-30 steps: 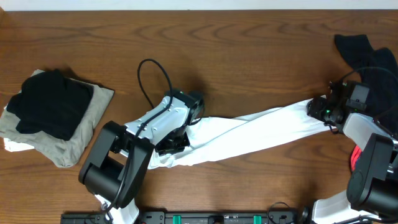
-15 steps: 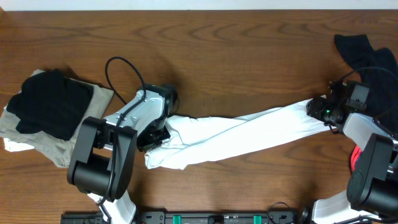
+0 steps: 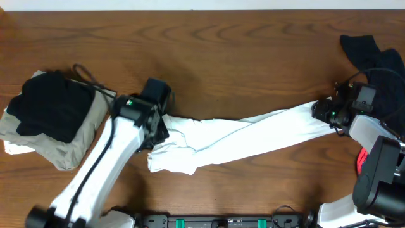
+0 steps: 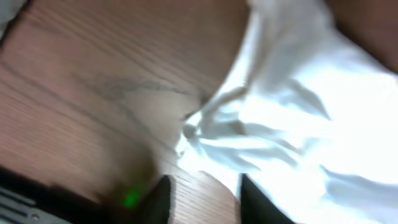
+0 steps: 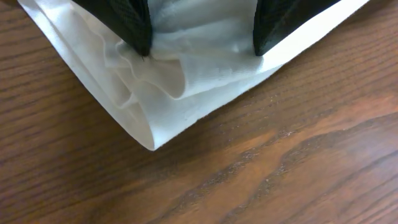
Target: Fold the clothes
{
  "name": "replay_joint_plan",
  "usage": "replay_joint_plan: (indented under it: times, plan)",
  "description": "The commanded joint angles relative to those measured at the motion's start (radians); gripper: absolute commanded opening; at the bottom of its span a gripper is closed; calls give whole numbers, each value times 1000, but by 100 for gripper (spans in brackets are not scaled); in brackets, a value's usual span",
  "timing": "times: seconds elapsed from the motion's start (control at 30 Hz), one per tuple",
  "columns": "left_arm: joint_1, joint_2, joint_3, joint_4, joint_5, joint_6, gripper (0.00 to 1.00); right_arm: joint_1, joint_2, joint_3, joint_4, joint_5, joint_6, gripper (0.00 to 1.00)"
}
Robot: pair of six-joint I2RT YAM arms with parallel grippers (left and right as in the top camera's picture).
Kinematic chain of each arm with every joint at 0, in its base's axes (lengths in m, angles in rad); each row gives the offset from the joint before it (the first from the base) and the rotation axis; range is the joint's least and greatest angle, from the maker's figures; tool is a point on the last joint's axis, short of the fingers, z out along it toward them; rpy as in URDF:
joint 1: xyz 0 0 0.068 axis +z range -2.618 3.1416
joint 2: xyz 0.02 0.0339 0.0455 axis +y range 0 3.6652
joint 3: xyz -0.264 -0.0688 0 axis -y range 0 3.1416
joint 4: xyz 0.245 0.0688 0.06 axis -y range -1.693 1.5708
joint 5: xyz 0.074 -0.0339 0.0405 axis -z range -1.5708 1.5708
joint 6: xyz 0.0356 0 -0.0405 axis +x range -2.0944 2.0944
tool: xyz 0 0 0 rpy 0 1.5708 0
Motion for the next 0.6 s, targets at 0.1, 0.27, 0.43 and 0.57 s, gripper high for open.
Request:
replay_joint_plan:
  times: [0.1, 0.27, 0.43, 0.57]
  plan:
    - [-75, -20, 1, 45, 22, 42, 51, 8, 141, -84, -53, 59, 19, 52]
    - [-104, 48, -38, 250, 27, 115, 50, 8, 141, -84, -56, 59, 19, 52]
    - [-104, 196, -40, 287, 30, 115, 31, 8, 141, -84, -64, 59, 19, 52]
    - [-103, 322, -40, 300, 30, 135, 25, 8, 141, -84, -64, 59, 19, 53]
